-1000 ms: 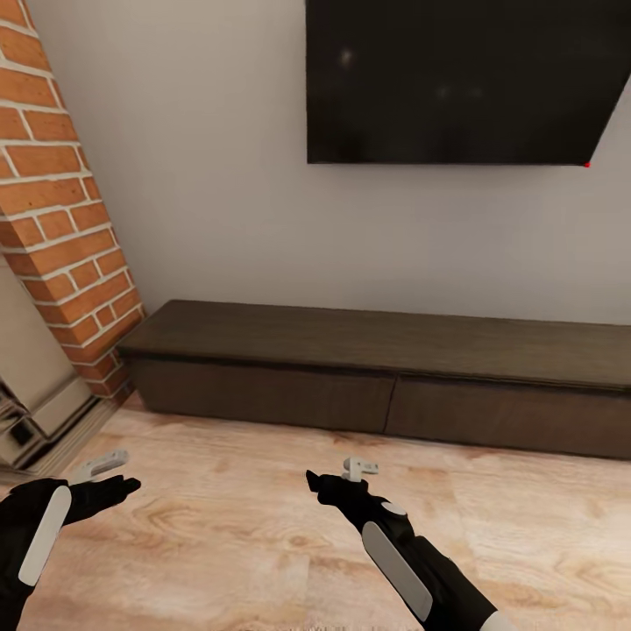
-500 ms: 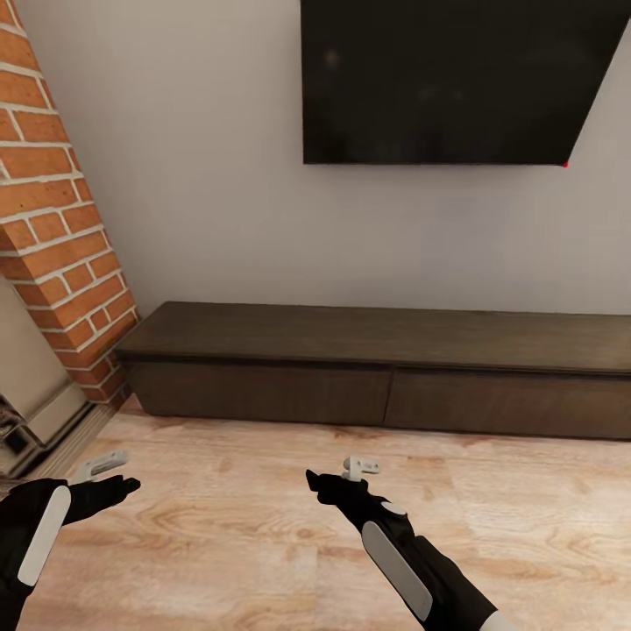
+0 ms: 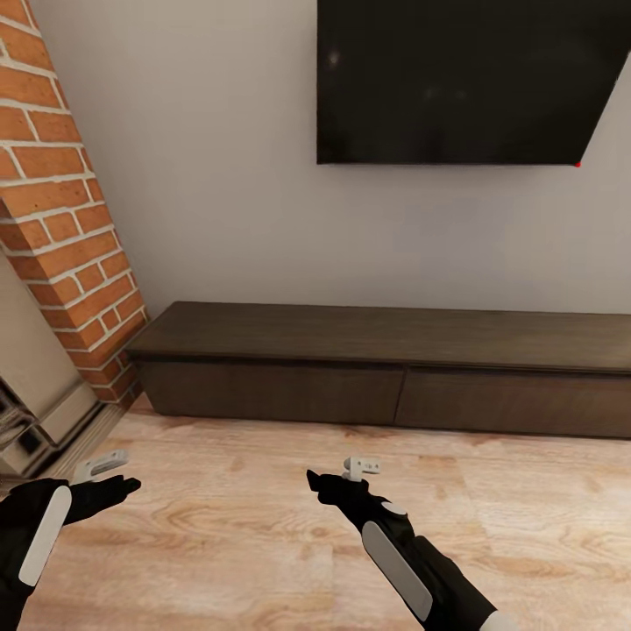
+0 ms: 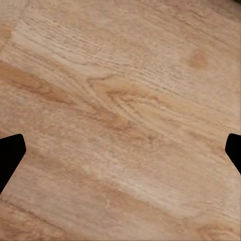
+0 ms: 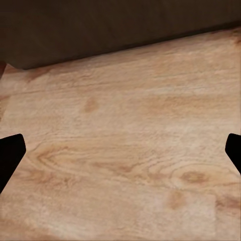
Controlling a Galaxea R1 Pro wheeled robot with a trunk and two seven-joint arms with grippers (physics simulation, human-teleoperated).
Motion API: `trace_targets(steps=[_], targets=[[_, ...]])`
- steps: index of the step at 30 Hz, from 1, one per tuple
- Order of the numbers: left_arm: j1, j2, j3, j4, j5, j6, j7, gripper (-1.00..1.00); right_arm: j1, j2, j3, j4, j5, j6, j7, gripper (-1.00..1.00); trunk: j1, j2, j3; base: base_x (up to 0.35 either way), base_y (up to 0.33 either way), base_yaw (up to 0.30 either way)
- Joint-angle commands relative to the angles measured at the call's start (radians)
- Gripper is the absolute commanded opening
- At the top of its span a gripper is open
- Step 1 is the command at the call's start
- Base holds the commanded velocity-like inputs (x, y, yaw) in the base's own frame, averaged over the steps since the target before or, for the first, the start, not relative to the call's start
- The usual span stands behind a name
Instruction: Place each of the two pumpkins and all three candles from the living room inside a cabinet in the living room (use any cabinet), then make sure every cabinet is closed, and position the cauldron so it is next to a table in the living room.
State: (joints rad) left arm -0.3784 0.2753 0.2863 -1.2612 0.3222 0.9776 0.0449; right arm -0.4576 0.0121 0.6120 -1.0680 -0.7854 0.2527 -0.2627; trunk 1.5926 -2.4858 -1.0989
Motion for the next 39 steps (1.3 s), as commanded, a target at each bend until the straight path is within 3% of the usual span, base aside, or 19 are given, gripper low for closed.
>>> trace_targets(steps=[1, 27, 31, 35, 39], targets=[[-0.001, 0.0, 0.001, -0.001, 0.007, 0.004, 0.005, 1.0, -0.001, -0.001, 0.002, -0.002, -0.008, 0.002, -0.008, 1.0, 0.0, 0.0, -0.001, 0.0, 0.035, 0.0], [0.0, -0.001, -0.001, 0.0, 0.005, 0.004, 0.006, 1.0, -0.001, -0.002, -0.005, -0.021, -0.013, -0.014, -0.002, 1.0, 0.0, 0.0, 0.0, 0.035, 0.028, 0.0], [0.0, -0.001, -0.001, 0.0, 0.005, 0.004, 0.005, 1.0, 0.0, -0.015, -0.081, -0.02, -0.022, -0.059, 0.067, 1.0, 0.0, 0.0, 0.0, 0.029, 0.082, 0.0], [0.0, -0.003, -0.001, -0.006, 0.006, 0.004, 0.004, 1.0, 0.012, -0.046, -0.184, 0.002, -0.077, -0.073, 0.258, 1.0, 0.0, 0.0, 0.0, 0.006, 0.091, 0.0], [0.0, -0.004, -0.014, -0.009, 0.005, 0.005, 0.004, 1.0, 0.026, -0.07, -0.246, 0.029, -0.143, -0.074, 0.392, 1.0, 0.0, 0.0, 0.0, 0.001, 0.021, 0.0]])
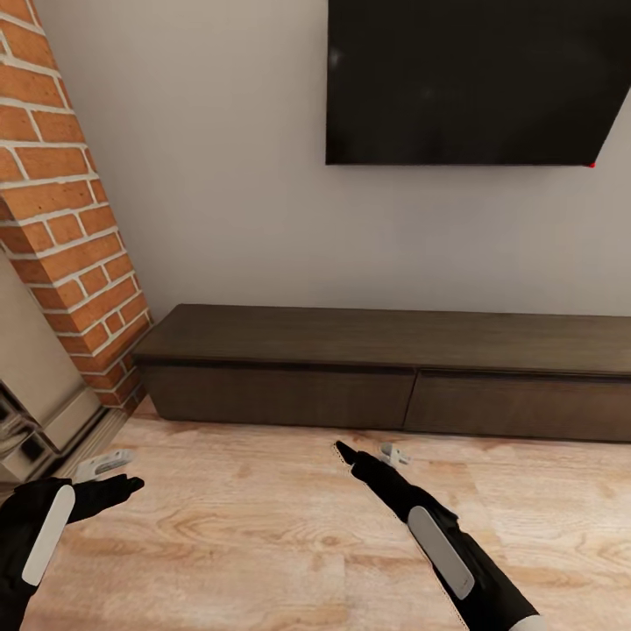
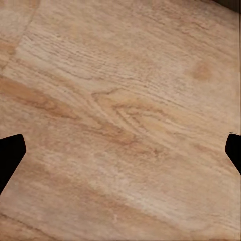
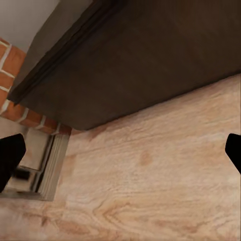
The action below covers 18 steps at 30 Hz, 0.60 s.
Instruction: Place each of the two pumpkins and all three candles from the living room inside a cabinet in the living room (use any cabinet), then make sure every cabinet is closed, and position the cauldron so it is next to a table in the living room.
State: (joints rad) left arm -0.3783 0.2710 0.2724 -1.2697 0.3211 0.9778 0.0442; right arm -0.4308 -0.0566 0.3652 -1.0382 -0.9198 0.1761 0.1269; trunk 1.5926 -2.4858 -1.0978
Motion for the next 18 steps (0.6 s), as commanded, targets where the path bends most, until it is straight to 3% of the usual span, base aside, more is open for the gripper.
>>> trace_targets(steps=[1, 4, 7, 9, 10, 14, 18], targets=[[-0.001, 0.0, -0.009, -0.001, 0.008, 0.005, 0.004, 1.0, 0.002, -0.01, -0.011, 0.008, -0.029, 0.006, 0.047, 1.0, 0.0, 0.0, -0.001, 0.0, 0.007, 0.0], [-0.001, 0.0, -0.029, -0.002, 0.011, 0.005, 0.003, 1.0, 0.006, -0.034, -0.025, 0.03, -0.07, 0.012, 0.17, 1.0, 0.0, 0.0, -0.001, 0.0, 0.003, 0.0], [-0.001, -0.003, -0.068, -0.002, 0.014, 0.007, -0.005, 1.0, 0.017, -0.075, -0.031, 0.04, -0.132, 0.015, 0.347, 1.0, 0.0, 0.0, -0.001, 0.0, 0.001, 0.0], [-0.001, -0.004, -0.109, -0.002, 0.014, 0.006, -0.048, 1.0, 0.036, -0.1, -0.033, 0.043, -0.185, 0.014, 0.441, 1.0, 0.0, 0.0, -0.001, 0.0, 0.0, 0.0], [-0.001, -0.003, -0.134, -0.001, 0.014, 0.005, -0.103, 1.0, 0.045, -0.113, -0.034, 0.053, -0.218, 0.014, 0.478, 1.0, 0.0, 0.0, -0.001, 0.0, -0.005, 0.0], [-0.001, 0.002, -0.152, 0.004, 0.006, 0.003, -0.218, 1.0, 0.053, -0.123, -0.035, 0.09, -0.249, 0.013, 0.517, 1.0, 0.0, 0.0, -0.001, 0.0, -0.131, 0.0], [-0.001, 0.004, -0.153, 0.005, 0.003, 0.002, -0.255, 1.0, 0.054, -0.126, -0.037, 0.104, -0.256, 0.01, 0.534, 1.0, 0.0, 0.0, -0.001, 0.0, -0.086, 0.0]])
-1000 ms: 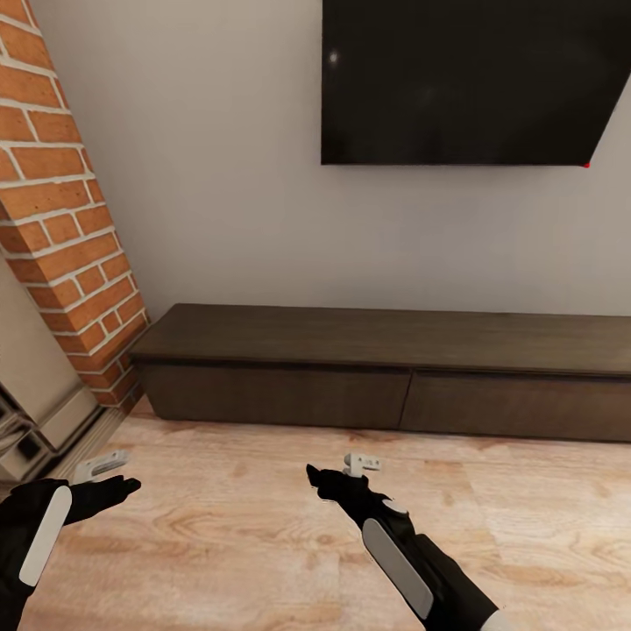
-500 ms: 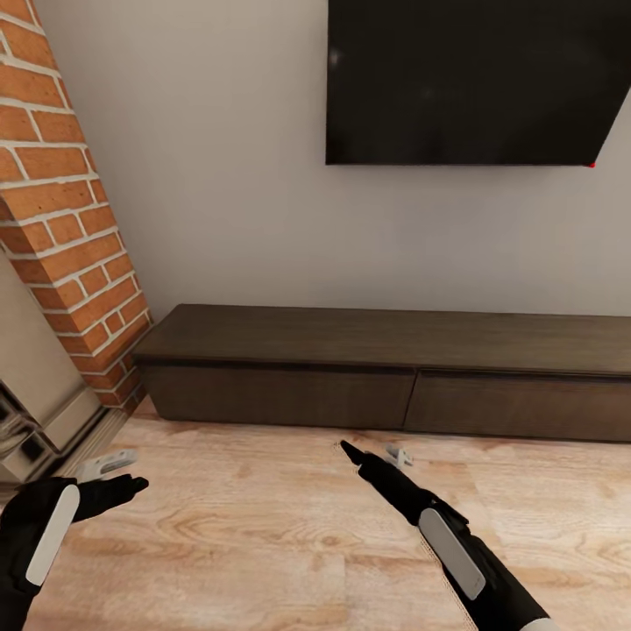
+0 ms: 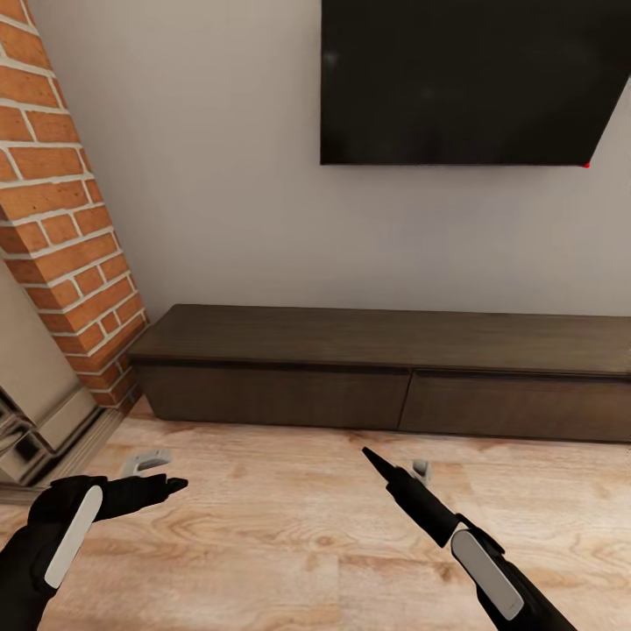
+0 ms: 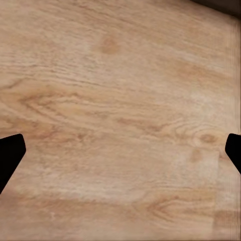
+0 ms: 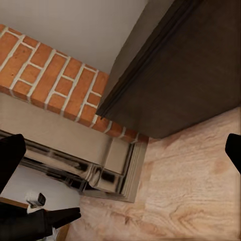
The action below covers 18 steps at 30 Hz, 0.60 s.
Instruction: Place each of the two pumpkins and all three candles from the living room inside a cabinet in the living room (use any cabinet), then make sure every cabinet is closed, and position the cauldron so it is next to a table in the living room.
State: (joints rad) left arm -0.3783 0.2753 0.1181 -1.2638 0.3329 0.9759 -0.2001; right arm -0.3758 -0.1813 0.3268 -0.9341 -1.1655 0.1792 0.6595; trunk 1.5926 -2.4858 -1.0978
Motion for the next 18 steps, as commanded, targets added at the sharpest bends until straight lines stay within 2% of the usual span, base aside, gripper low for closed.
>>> trace_targets(steps=[1, 4, 10, 13, 15, 18], targets=[[-0.001, 0.0, 0.002, 0.0, -0.009, 0.004, -0.013, 1.0, 0.0, -0.001, 0.002, 0.001, -0.011, 0.005, 0.002, 1.0, 0.0, 0.0, -0.001, 0.0, -0.025, 0.0], [-0.001, 0.001, 0.004, -0.001, -0.005, 0.004, -0.017, 1.0, 0.0, -0.001, 0.002, 0.003, -0.011, 0.0, 0.003, 1.0, 0.0, 0.0, -0.001, 0.0, -0.002, 0.0], [-0.001, 0.004, 0.006, -0.006, 0.0, 0.004, -0.023, 1.0, 0.0, 0.005, 0.0, 0.006, -0.008, -0.012, -0.011, 1.0, 0.0, 0.0, -0.001, 0.026, 0.124, 0.0], [-0.001, 0.004, 0.006, -0.009, 0.002, 0.005, -0.023, 1.0, 0.0, 0.008, -0.001, 0.028, -0.007, -0.054, -0.02, 1.0, 0.0, 0.0, -0.001, 0.007, 0.029, 0.0], [-0.001, 0.005, 0.006, -0.013, 0.004, 0.007, -0.024, 1.0, 0.0, 0.01, -0.004, 0.07, -0.011, -0.108, -0.022, 1.0, 0.0, 0.0, -0.001, 0.003, 0.011, 0.0], [-0.001, 0.005, 0.006, -0.022, 0.005, 0.009, -0.025, 1.0, 0.0, 0.011, -0.038, 0.114, -0.033, -0.155, -0.022, 1.0, 0.0, 0.0, -0.001, 0.001, 0.004, 0.0]])
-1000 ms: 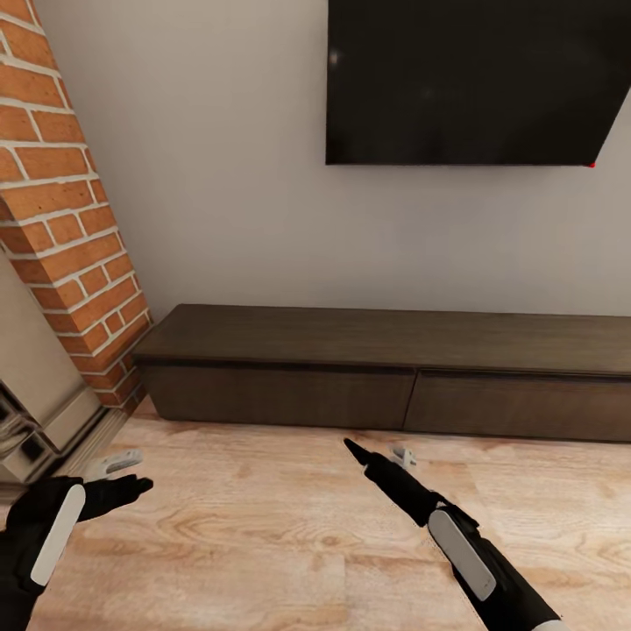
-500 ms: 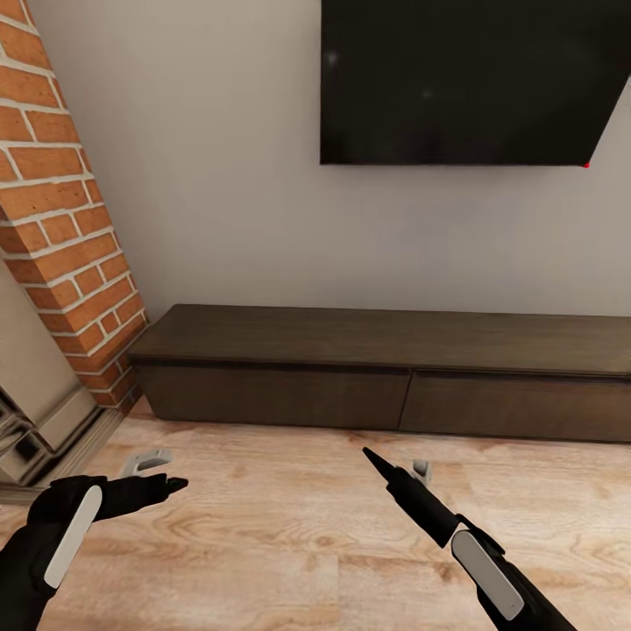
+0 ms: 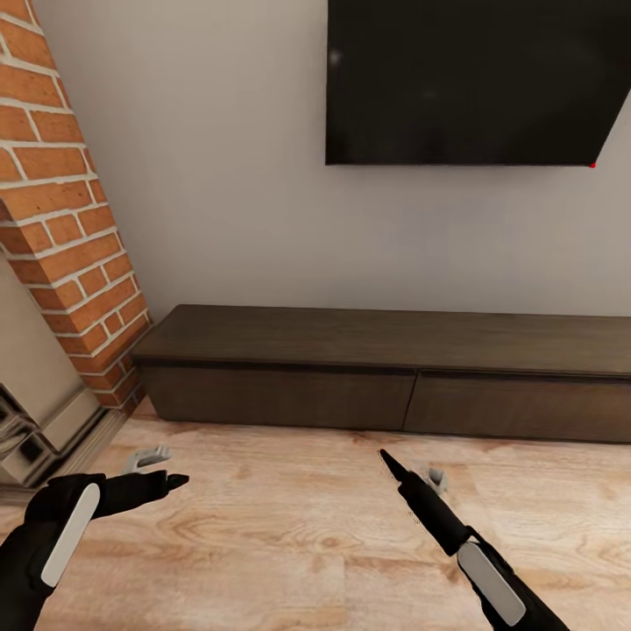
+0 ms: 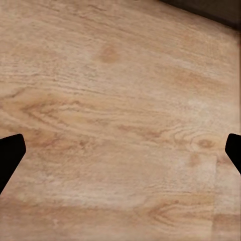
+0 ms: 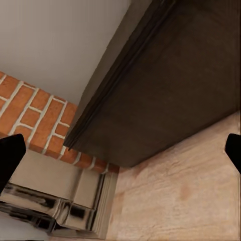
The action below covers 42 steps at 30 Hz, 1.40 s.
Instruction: Place each of the two pumpkins and all three candles from the living room inside a cabinet in the living room (use any cabinet), then make sure every cabinet is closed, and position the cauldron so it is next to a table in the living room.
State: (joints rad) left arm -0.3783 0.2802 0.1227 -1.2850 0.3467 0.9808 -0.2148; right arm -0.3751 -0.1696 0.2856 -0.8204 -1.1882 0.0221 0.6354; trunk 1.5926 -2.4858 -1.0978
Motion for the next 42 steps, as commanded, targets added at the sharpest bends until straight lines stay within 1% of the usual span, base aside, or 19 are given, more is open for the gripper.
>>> trace_targets(steps=[1, 3, 5, 8, 9, 11, 12, 14, 15, 17, 20, 22, 23, 25, 28, 31, 32, 35, 42], targets=[[-0.001, -0.001, 0.002, -0.002, -0.007, 0.005, -0.012, 1.0, -0.001, -0.001, -0.019, 0.01, -0.022, -0.007, 0.002, 1.0, 0.0, 0.0, -0.001, 0.0, 0.002, 0.0], [-0.001, 0.001, 0.002, -0.004, 0.01, 0.008, -0.039, 1.0, -0.001, -0.002, -0.058, 0.021, -0.038, -0.016, 0.002, 1.0, 0.0, 0.0, -0.001, 0.0, 0.001, 0.0], [0.0, 0.005, 0.002, -0.004, 0.03, 0.009, -0.081, 1.0, -0.001, -0.003, -0.077, 0.025, -0.043, -0.019, 0.001, 1.0, 0.0, 0.0, -0.001, 0.0, 0.0, 0.0], [0.001, 0.034, 0.0, -0.005, 0.057, 0.01, -0.177, 1.0, -0.001, -0.003, -0.09, 0.029, -0.046, -0.024, 0.0, 1.0, 0.0, 0.0, -0.001, 0.0, 0.0, 0.0], [0.001, 0.048, -0.001, -0.005, 0.068, 0.01, -0.226, 1.0, -0.001, -0.004, -0.093, 0.03, -0.047, -0.027, 0.0, 1.0, 0.0, 0.0, -0.001, 0.0, 0.0, 0.0], [0.003, 0.074, -0.001, -0.005, 0.101, 0.011, -0.348, 1.0, -0.001, -0.004, -0.095, 0.033, -0.048, -0.032, 0.0, 1.0, 0.0, 0.0, -0.001, 0.0, 0.0, 0.0], [0.003, 0.082, -0.001, -0.005, 0.11, 0.011, -0.384, 1.0, -0.001, -0.004, -0.096, 0.033, -0.048, -0.033, 0.0, 1.0, 0.0, 0.0, -0.001, 0.0, 0.0, 0.0], [0.005, 0.118, -0.005, -0.005, 0.138, 0.011, -0.546, 1.0, -0.001, -0.004, -0.096, 0.034, -0.048, -0.035, 0.0, 1.0, 0.0, 0.0, -0.001, 0.0, 0.0, 0.0], [0.005, 0.127, -0.006, -0.005, 0.143, 0.012, -0.588, 1.0, -0.001, -0.003, -0.096, 0.034, -0.048, -0.035, 0.0, 1.0, 0.0, 0.0, -0.001, 0.0, 0.0, 0.0], [0.006, 0.154, -0.009, 0.0, 0.152, 0.012, -0.755, 1.0, -0.001, -0.003, -0.096, 0.035, -0.048, -0.036, -0.001, 1.0, 0.0, 0.0, -0.001, 0.0, 0.0, 0.0], [0.007, 0.171, -0.01, 0.02, 0.152, 0.01, -0.975, 1.0, -0.001, -0.002, -0.096, 0.036, -0.048, -0.038, -0.002, 1.0, 0.0, 0.0, -0.001, 0.021, 0.0, 0.0], [0.007, 0.173, -0.011, 0.051, 0.151, 0.01, -1.038, 1.0, -0.001, 0.007, -0.096, 0.036, -0.049, -0.04, -0.002, 1.0, 0.0, 0.0, -0.001, 0.143, 0.0, 0.0], [0.007, 0.173, -0.011, 0.055, 0.151, 0.01, -1.045, 1.0, -0.001, 0.011, -0.097, 0.037, -0.049, -0.041, -0.002, 1.0, 0.0, 0.0, -0.001, 0.233, 0.0, 0.0], [0.007, 0.174, -0.011, 0.066, 0.154, 0.01, -1.063, 1.0, -0.001, 0.032, -0.11, 0.054, -0.049, -0.058, -0.003, 1.0, 0.0, 0.0, -0.001, 0.242, 0.0, 0.0], [0.007, 0.174, -0.011, 0.071, 0.158, 0.01, -1.087, 1.0, -0.001, 0.048, -0.153, 0.072, -0.057, -0.081, -0.012, 1.0, 0.0, 0.0, -0.001, 0.104, 0.0, 0.0], [0.007, 0.173, -0.012, 0.073, 0.151, 0.008, -1.136, 1.0, -0.001, 0.06, -0.175, 0.089, -0.065, -0.09, -0.055, 1.0, 0.0, 0.0, -0.001, 0.065, -0.015, 0.0], [0.007, 0.173, -0.012, 0.073, 0.148, 0.007, -1.154, 1.0, -0.001, 0.068, -0.18, 0.093, -0.066, -0.094, -0.1, 1.0, 0.0, 0.0, -0.001, 0.153, -0.114, 0.0], [0.007, 0.172, -0.012, 0.074, 0.148, 0.007, -1.163, 1.0, -0.001, 0.072, -0.184, 0.096, -0.066, -0.099, -0.133, 1.0, 0.0, 0.0, -0.001, 0.191, -0.17, 0.0], [0.007, 0.172, -0.011, 0.075, 0.149, 0.007, -1.166, 1.0, -0.001, 0.073, -0.185, 0.098, -0.07, -0.11, -0.129, 1.0, 0.0, 0.0, -0.001, 0.249, -0.084, 0.0]])
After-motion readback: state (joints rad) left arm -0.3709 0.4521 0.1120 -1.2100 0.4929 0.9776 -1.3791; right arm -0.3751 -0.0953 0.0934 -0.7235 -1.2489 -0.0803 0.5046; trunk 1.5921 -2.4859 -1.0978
